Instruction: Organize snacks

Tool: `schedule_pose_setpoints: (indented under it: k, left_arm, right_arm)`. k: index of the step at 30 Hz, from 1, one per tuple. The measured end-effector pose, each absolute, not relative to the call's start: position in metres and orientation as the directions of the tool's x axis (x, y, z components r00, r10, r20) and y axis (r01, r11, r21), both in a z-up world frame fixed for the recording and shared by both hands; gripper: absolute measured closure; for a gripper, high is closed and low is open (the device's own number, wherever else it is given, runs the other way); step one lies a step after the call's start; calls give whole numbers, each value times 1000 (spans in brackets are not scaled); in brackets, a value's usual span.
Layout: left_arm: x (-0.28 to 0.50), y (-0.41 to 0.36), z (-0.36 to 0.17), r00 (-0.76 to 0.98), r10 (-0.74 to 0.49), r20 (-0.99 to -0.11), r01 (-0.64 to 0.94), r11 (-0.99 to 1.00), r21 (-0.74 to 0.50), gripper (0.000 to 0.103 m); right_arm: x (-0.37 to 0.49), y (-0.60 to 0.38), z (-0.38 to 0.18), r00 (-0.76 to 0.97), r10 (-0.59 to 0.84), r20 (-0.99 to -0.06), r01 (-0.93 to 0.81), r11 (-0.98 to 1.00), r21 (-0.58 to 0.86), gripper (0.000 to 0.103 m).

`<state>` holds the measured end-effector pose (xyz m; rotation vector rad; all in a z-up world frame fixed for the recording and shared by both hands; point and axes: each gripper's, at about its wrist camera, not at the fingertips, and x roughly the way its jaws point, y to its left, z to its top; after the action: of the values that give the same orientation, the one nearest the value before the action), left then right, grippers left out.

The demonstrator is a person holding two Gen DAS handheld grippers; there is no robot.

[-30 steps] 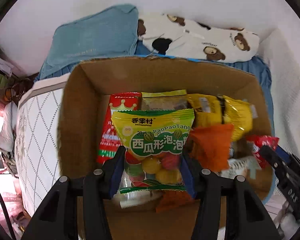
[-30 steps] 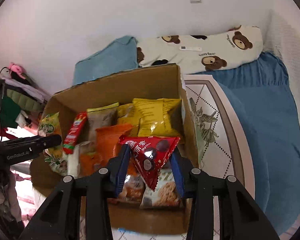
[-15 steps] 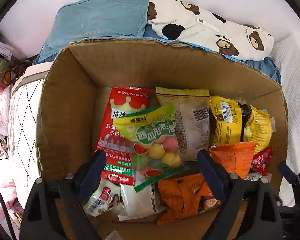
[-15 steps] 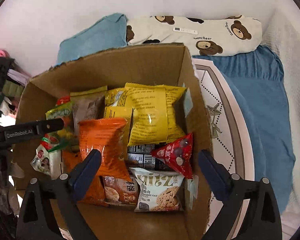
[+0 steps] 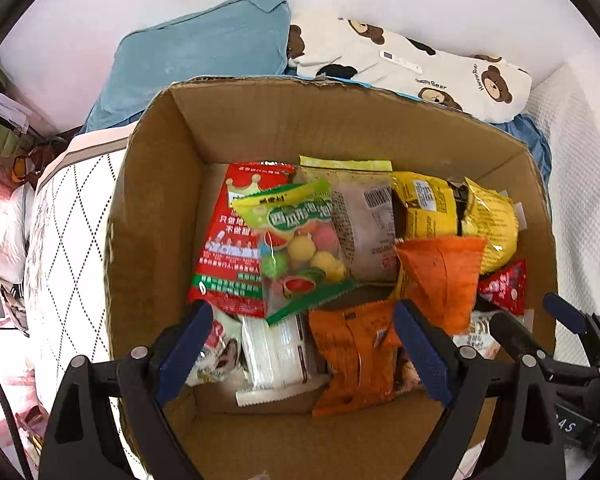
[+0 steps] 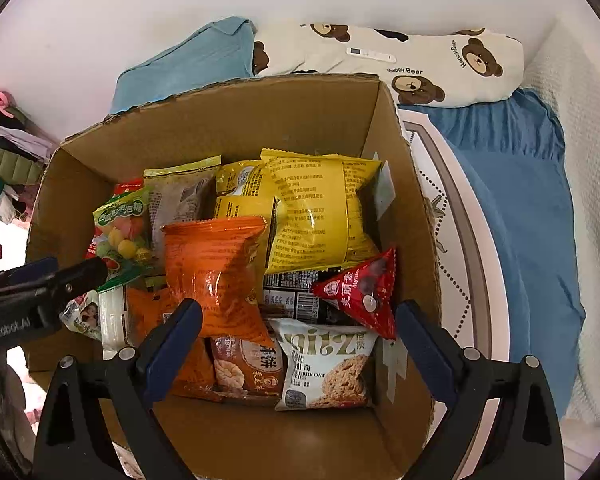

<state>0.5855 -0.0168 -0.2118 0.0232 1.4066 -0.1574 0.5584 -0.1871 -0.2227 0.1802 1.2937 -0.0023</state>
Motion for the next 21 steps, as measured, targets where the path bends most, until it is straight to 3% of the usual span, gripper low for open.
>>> schedule_pose_setpoints:
  k: [12,21]
  left_arm:
    - [563,-13,-193,216,-111,-970,104,990,-90,10]
    - [504,-3,-141,403,-82,-912,81,995,-54,10]
  right_arm:
    - [535,-185,-200,329,98,-939,96,986,137,4]
    - [479,-179,-160,446,75,-892,74,990,120,3]
